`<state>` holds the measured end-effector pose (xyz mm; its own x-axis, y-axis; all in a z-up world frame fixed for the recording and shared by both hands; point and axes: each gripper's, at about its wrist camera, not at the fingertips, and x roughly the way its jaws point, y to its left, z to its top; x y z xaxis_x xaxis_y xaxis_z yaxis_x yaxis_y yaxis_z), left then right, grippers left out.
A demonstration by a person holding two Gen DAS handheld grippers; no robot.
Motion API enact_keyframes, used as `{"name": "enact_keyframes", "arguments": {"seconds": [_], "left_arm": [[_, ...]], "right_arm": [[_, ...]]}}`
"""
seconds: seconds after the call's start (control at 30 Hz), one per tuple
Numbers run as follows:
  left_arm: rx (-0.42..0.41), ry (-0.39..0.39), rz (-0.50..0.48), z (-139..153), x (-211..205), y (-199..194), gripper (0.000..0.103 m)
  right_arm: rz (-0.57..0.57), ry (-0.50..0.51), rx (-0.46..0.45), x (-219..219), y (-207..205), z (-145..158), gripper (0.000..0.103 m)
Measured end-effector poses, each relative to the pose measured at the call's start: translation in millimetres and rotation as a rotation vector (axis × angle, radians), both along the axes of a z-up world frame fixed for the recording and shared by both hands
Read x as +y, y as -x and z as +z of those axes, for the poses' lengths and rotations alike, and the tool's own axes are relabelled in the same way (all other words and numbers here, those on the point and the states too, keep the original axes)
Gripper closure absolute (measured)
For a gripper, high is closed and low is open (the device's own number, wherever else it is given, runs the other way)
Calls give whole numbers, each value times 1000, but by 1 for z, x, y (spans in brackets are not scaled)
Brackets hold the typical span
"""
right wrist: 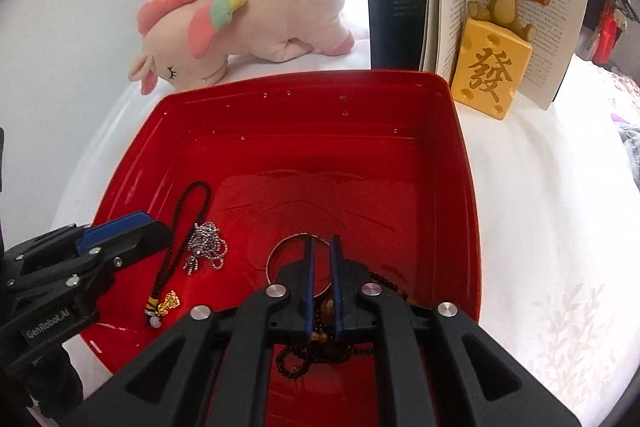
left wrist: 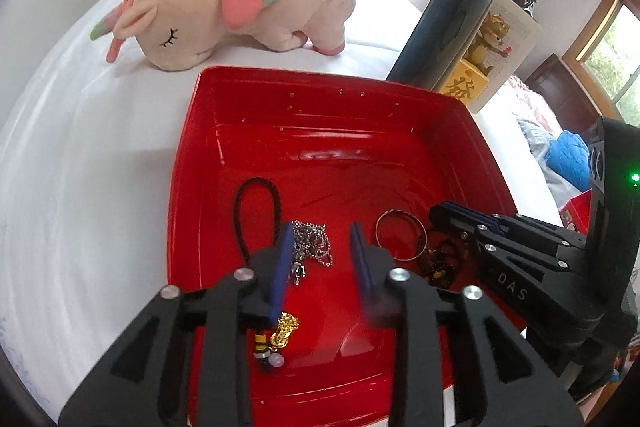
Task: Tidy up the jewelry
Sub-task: 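Open both grippers to release the chain and bangle inside the tin, then move both open grippers back toward the remaining jewelry on the table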
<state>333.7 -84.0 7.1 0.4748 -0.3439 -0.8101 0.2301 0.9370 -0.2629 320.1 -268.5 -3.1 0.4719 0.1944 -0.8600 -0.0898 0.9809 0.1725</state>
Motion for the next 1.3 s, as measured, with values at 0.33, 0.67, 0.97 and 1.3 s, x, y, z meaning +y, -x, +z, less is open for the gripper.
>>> {"name": "enact_keyframes", "arguments": {"seconds": [0.33, 0.67, 0.97, 1.3], "left_arm": [[-80, -50, 48, 19, 6, 15, 27], [-133, -102, 93, 34, 18, 37, 13], [-164, -122, 79, 43, 26, 69, 10], [-168, -124, 82, 31, 44, 111, 9]], "right_arm": [[-21, 108, -81, 4, 19, 20, 41], [-41, 90, -99, -3, 38, 34, 27], [-60, 101, -141, -5, 64, 49, 15], [-55, 28, -148, -15, 103, 41, 14]]}}
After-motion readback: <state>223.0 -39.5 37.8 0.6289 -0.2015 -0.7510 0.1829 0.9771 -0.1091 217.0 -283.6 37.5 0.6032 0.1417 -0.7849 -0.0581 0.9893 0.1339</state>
